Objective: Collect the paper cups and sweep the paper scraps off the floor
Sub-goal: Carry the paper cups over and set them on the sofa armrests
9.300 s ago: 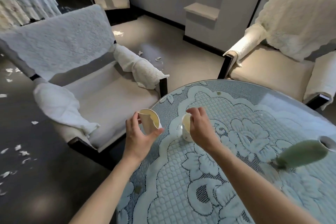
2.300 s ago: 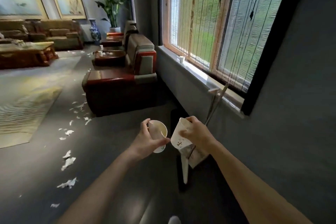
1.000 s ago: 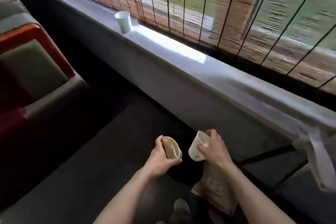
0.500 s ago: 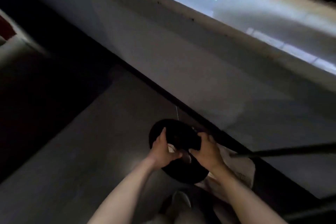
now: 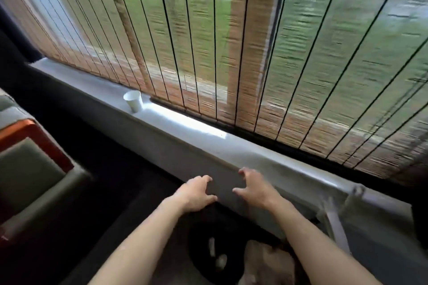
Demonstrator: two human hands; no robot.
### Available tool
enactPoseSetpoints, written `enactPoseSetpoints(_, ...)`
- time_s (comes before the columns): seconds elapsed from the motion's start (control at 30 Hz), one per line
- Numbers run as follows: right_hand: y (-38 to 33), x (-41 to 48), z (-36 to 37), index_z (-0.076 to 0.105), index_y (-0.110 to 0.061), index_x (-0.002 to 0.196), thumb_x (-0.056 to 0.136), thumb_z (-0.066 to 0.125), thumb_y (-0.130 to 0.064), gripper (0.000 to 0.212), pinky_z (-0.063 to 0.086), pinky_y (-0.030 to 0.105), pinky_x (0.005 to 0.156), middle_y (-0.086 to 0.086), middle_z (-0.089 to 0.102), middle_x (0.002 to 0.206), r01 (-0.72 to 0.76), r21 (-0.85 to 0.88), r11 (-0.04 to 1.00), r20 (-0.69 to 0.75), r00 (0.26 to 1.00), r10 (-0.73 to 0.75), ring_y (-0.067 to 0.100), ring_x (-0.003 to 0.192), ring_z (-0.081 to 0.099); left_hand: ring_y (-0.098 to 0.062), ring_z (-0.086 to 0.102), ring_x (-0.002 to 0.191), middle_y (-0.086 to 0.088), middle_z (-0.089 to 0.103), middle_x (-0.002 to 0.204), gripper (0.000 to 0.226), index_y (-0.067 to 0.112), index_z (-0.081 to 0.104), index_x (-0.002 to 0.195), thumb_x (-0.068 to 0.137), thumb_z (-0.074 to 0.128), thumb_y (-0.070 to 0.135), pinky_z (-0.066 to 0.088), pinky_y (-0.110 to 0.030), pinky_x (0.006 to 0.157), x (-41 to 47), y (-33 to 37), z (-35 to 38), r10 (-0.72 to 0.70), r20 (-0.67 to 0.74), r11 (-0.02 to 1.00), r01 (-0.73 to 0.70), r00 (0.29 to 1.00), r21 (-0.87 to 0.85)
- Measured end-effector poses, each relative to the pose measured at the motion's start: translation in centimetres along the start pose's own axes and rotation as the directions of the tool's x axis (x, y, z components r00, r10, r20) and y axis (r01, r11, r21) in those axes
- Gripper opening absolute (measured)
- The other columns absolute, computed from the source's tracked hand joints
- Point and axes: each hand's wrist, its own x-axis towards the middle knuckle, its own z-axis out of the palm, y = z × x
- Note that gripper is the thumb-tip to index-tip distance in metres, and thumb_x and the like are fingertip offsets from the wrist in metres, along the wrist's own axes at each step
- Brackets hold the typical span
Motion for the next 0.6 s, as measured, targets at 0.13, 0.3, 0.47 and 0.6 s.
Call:
enactPoseSetpoints(0.13,-2.4,-4.3,-8.0,0.043,-0.01,0.136,0.085,0.068,-0.033,0.061,0.043,0.035,0.1,0.012,0.053,0.132,-0.007,-0.02,1.0,-0.14,0.99,0.004,0.027,0.12,0.051,-0.023,0.044,0.128,-0.008,0.046,0.141,0.06,0.014,0.037,0.141,0.09,0.061,0.035,0.036,-0.034,0.106,-2.4,5.4,-6.6,0.156,-0.079,0.984,-0.148,0.985,0.099)
enactPoseSetpoints(0.3,-2.2,-11.7,-14.0,0.042,-0.009,0.137,0.088,0.064,-0.031,0.058,0.045,0.035,0.097,0.013,0.055,0.132,-0.114,-0.036,0.993,-0.297,0.95,0.098,0.029,0.118,0.053,-0.026,0.045,0.127,-0.009,0.045,0.142,0.059,0.014,0.039,0.14,0.089,0.062,0.033,0.038,-0.036,0.105,-5.5,11.8,-9.9,0.383,-0.105,0.915,-0.362,0.918,0.176)
enactPoseSetpoints(0.47,-0.6,-23.0,-13.8,0.047,-0.014,0.134,0.088,0.062,-0.031,0.052,0.044,0.031,0.097,0.005,0.053,0.133,-0.297,0.088,0.951,-0.483,0.822,0.301,0.023,0.118,0.052,-0.026,0.051,0.117,-0.008,0.052,0.132,0.049,0.011,0.045,0.134,0.09,0.062,0.025,0.042,-0.03,0.094,-10.6,17.8,-7.6,0.597,0.012,0.789,-0.59,0.802,0.172)
enactPoseSetpoints(0.6,1.4,-32.6,-9.8,0.046,-0.007,0.132,0.088,0.065,-0.033,0.054,0.044,0.031,0.093,0.009,0.052,0.129,-0.454,0.282,0.845,-0.511,0.675,0.533,0.024,0.117,0.052,-0.006,0.063,0.102,-0.007,0.056,0.12,0.032,0.008,0.051,0.123,0.093,0.058,0.016,0.05,-0.023,0.085,-14.9,21.4,-1.6,0.732,0.188,0.659,-0.751,0.655,0.051)
